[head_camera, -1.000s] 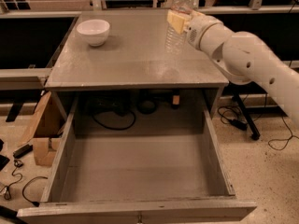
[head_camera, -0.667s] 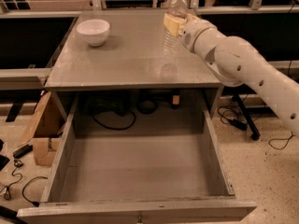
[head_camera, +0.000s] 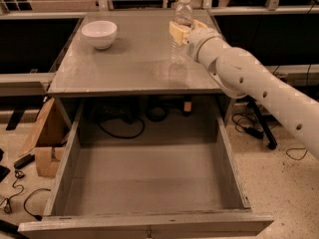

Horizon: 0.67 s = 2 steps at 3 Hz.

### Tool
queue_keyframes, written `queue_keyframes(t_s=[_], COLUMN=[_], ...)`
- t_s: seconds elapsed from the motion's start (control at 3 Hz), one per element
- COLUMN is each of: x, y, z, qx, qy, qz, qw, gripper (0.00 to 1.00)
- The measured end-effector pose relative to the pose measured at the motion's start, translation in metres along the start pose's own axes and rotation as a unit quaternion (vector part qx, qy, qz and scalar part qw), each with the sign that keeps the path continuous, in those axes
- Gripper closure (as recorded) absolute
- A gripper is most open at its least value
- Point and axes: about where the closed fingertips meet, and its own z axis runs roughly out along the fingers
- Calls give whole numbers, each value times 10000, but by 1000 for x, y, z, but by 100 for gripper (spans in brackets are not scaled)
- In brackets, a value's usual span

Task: Pick water bottle from top drawer and place on counter

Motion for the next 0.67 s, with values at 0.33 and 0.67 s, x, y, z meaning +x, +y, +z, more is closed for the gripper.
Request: queue_keyframes(t_s=[0.33,0.67], x=[6,12], y=[4,7], z=[0,-5], qx=[112,215], qy=[-62,-75], qz=[-138,-226], qw=[9998,9995], gripper=[100,100])
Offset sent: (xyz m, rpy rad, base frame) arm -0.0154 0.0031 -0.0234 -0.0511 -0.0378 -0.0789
